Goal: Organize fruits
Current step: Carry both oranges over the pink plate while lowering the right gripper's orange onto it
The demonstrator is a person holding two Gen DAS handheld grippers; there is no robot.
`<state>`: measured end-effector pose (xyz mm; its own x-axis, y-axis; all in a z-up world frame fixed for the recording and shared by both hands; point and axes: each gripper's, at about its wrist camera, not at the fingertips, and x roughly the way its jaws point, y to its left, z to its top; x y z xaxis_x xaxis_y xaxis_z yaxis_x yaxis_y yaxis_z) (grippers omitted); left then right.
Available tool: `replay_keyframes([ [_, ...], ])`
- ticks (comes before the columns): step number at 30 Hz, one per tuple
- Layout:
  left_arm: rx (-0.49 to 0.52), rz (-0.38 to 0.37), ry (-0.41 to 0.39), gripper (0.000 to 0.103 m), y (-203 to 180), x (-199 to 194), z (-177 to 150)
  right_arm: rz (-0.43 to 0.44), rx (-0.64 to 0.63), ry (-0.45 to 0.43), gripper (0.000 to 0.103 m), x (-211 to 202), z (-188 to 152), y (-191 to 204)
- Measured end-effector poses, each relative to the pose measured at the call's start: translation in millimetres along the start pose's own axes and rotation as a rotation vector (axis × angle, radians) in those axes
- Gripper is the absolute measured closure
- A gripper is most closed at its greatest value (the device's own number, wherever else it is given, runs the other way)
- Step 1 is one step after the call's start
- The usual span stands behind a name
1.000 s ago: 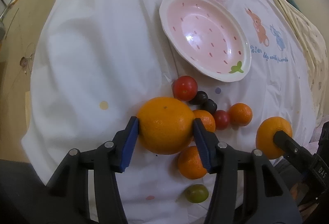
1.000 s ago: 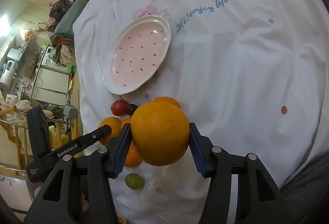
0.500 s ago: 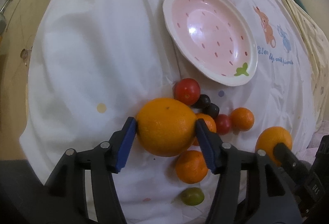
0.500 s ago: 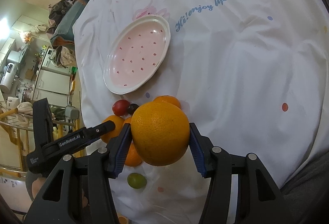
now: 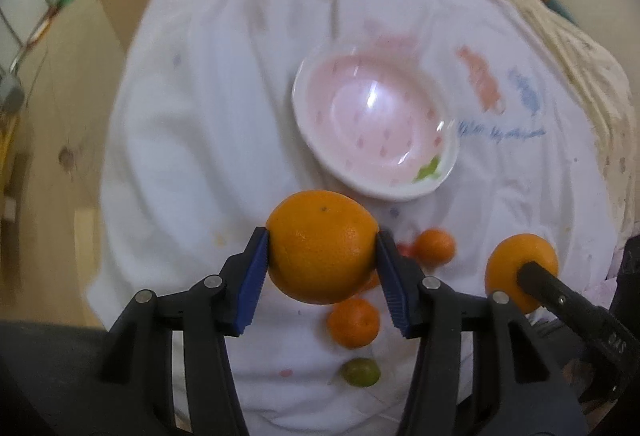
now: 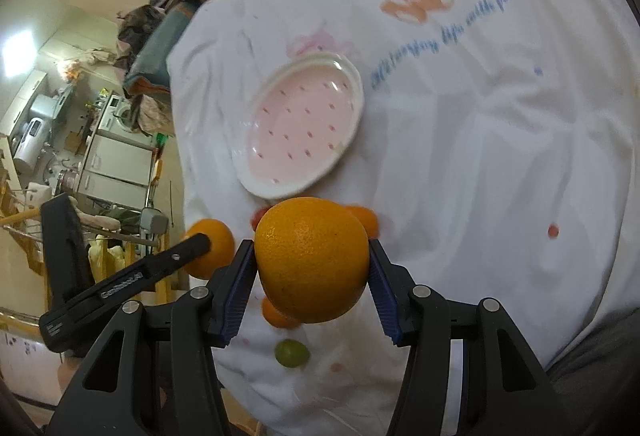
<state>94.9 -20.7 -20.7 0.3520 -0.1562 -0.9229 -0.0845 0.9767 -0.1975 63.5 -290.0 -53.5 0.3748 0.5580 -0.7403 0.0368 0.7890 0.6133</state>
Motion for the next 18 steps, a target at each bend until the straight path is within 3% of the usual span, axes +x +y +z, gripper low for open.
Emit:
replay_keyframes([
  [7, 0.077, 0.021, -0.097, 0.055, -7, -18, 40, 0.025, -0.026, -0.039, 0.046, -3, 43, 14],
  [18, 0.15, 0.059, -0.111, 0.054, -19, 14, 83, 0.017, -0.068, 0.006, 0.046, 40, 115, 21],
])
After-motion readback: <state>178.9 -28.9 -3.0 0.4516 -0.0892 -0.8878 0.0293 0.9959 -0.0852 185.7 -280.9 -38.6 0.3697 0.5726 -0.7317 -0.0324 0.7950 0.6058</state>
